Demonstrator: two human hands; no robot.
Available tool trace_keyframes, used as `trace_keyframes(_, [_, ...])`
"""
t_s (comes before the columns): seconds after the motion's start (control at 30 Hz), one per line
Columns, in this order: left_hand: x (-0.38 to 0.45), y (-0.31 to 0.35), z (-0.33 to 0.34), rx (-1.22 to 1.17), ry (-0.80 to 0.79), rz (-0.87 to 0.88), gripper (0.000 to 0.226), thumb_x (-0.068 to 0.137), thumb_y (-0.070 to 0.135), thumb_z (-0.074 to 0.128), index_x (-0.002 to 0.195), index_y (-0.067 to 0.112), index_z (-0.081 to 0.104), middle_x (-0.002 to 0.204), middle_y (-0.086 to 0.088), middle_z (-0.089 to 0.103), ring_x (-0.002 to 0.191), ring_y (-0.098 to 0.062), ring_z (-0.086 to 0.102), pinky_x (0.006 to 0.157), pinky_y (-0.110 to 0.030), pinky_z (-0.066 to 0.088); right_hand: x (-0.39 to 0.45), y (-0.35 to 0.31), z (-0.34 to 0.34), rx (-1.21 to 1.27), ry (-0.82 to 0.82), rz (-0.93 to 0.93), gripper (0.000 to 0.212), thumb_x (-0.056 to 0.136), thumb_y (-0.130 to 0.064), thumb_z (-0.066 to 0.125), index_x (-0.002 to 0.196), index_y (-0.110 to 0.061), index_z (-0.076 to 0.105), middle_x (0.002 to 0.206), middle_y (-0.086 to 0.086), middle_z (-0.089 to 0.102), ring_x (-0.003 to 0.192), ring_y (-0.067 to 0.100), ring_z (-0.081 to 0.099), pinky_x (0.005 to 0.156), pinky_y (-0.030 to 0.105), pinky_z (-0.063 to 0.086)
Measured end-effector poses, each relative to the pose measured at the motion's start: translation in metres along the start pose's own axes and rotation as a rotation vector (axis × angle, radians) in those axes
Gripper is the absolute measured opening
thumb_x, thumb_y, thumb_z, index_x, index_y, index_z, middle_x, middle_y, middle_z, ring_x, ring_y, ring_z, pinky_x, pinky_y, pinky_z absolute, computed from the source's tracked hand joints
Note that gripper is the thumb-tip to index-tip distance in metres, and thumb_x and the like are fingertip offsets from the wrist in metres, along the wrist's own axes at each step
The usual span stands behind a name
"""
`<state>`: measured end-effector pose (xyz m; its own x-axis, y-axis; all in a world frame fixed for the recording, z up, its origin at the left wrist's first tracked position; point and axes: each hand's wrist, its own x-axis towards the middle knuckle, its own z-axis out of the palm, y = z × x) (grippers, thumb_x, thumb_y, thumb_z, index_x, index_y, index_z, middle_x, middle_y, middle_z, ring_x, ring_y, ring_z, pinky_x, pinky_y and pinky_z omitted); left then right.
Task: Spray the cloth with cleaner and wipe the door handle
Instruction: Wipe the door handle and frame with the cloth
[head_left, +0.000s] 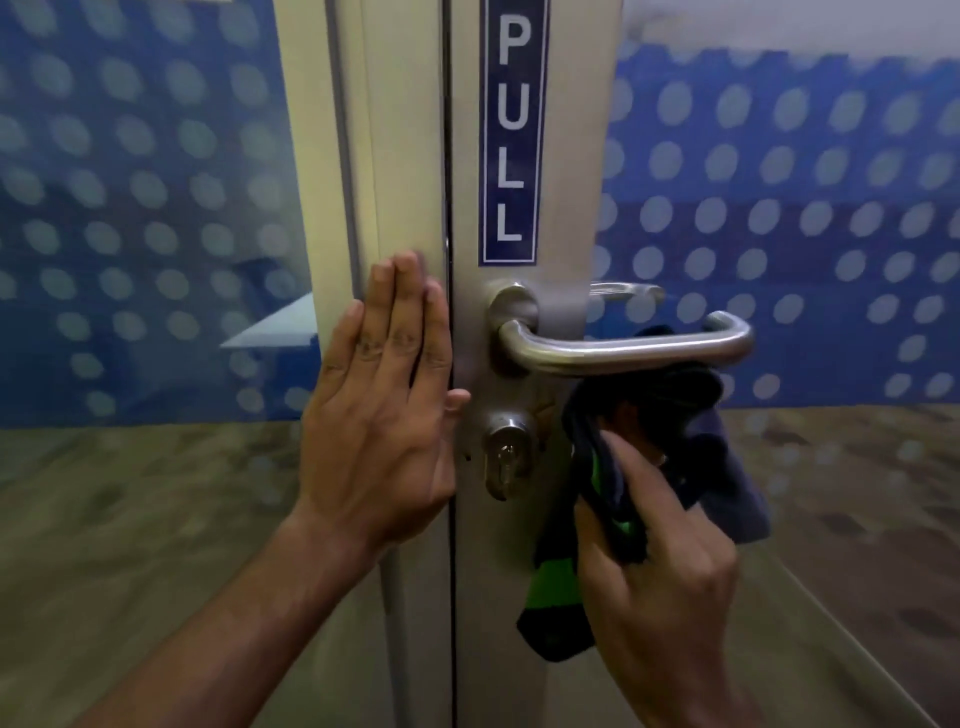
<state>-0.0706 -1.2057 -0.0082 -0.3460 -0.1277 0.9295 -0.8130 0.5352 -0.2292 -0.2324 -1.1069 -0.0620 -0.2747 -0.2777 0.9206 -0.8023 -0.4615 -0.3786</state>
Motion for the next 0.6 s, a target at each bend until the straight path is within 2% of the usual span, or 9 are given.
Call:
trace_keyframes(0.13, [-0.015,0.006,0.005,0.021,0.017,-0.005,0.065,0.099,0.03,0.027,0.153,-0.004,0.013,0.161,-0.021,0.005,0.152,-0.031,0.002,0.124,-0.042,0.004,0.011,0.006,0.003,-0.114,-0.035,-0.071,0.046,0.077,-0.013,0.063,0.123,-0.009,0.062,0.097,0.022,0.068,0.078,0.035,0.065,0.077,0.023,0.046])
trace_keyframes(0.27, [-0.027,0.01,0.01,0.02,0.041,-0.023,0.067,0.098,0.031,0.028,0.153,-0.003,0.012,0.163,-0.021,0.005,0.152,-0.03,0.001,0.124,-0.041,0.004,0.022,0.006,0.006,-0.224,-0.125,-0.191,0.05,0.077,-0.021,0.061,0.126,-0.01,0.06,0.088,0.019,0.065,0.076,0.032,0.059,0.067,0.036,0.05])
trace_keyframes(0.37, [-0.031,0.012,0.012,0.036,0.06,-0.032,0.067,0.099,0.033,0.026,0.154,-0.001,0.009,0.163,-0.02,0.003,0.152,-0.028,-0.001,0.124,-0.041,0.004,0.028,0.006,0.012,-0.381,-0.184,-0.296,0.055,0.077,-0.029,0.061,0.128,-0.008,0.056,0.08,0.011,0.066,0.079,0.03,0.061,0.079,0.038,0.044])
trace_keyframes(0.47, [-0.034,0.014,0.014,0.037,0.083,-0.047,0.067,0.1,0.034,0.026,0.155,0.001,0.007,0.164,-0.019,-0.001,0.152,-0.026,-0.004,0.124,-0.041,0.005,0.028,0.008,0.016,-0.495,-0.212,-0.353,0.055,0.083,-0.033,0.061,0.132,-0.008,0.052,0.086,0.011,0.069,0.088,0.031,0.063,0.092,0.044,0.043])
trace_keyframes(0.6, [-0.043,0.017,0.019,0.023,0.112,-0.055,0.067,0.099,0.033,0.027,0.155,0.002,0.006,0.164,-0.017,-0.003,0.152,-0.024,-0.006,0.124,-0.04,0.003,0.019,0.014,0.017,-0.542,-0.231,-0.412,0.049,0.084,-0.028,0.065,0.128,-0.011,0.054,0.096,0.012,0.07,0.098,0.031,0.063,0.093,0.043,0.043])
